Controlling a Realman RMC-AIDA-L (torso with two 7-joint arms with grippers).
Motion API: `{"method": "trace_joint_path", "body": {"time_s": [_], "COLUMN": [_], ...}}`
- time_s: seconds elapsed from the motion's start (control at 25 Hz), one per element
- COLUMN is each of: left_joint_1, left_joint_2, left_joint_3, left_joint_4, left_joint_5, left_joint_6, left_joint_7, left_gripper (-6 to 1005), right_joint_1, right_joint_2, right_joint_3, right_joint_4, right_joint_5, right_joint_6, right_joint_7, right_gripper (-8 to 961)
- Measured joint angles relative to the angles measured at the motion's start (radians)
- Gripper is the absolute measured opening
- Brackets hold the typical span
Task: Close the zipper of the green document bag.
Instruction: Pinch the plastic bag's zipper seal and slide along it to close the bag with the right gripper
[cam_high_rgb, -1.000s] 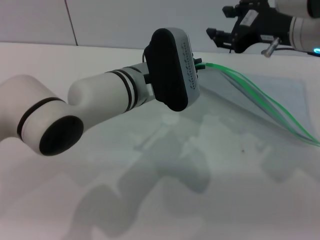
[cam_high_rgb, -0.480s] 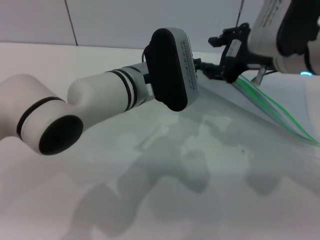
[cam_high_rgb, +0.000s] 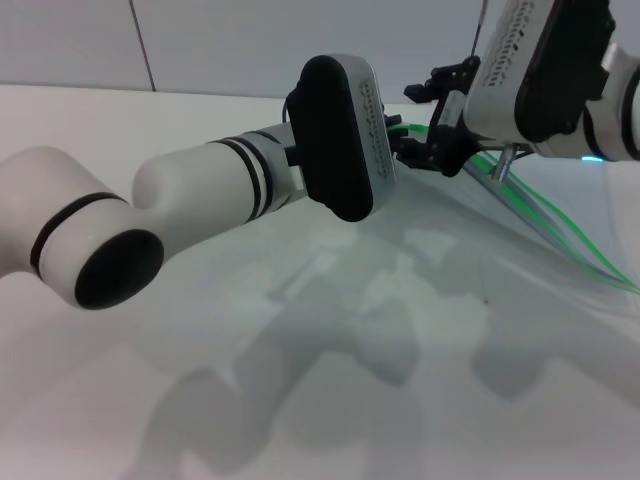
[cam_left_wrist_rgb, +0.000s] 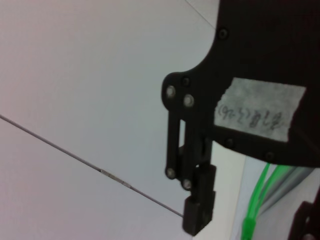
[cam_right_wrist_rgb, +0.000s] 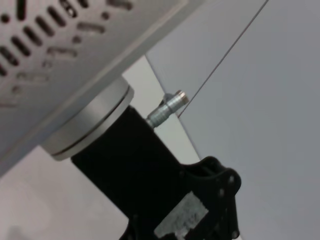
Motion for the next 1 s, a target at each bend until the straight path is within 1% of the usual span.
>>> {"method": "trace_joint_path", "body": {"time_s": [0.44, 0.92, 1.0], "left_joint_1": [-0.004, -0.004, -0.003], "left_joint_2": [0.000, 0.000, 0.000], "left_joint_3": [0.001, 0.001, 0.001], "left_joint_4": [0.000, 0.000, 0.002], "left_joint_5": [-0.001, 0.000, 0.001], "left_joint_6": [0.000, 0.001, 0.001], "left_joint_7": [0.000, 0.000, 0.000], "left_gripper": [51, 52, 52], "right_joint_1": [0.010, 0.023, 0.023], "right_joint_2": [0.000, 0.000, 0.000], "right_joint_3": [-0.030, -0.021, -0.020], "right_joint_4": [0.033, 0.067, 0.068], "right_joint_5": [-0.022, -0.024, -0.024], "right_joint_6": [-0.039, -0.053, -0.053], "right_joint_7": [0.001, 0.001, 0.001], "right_gripper": [554, 536, 489]}}
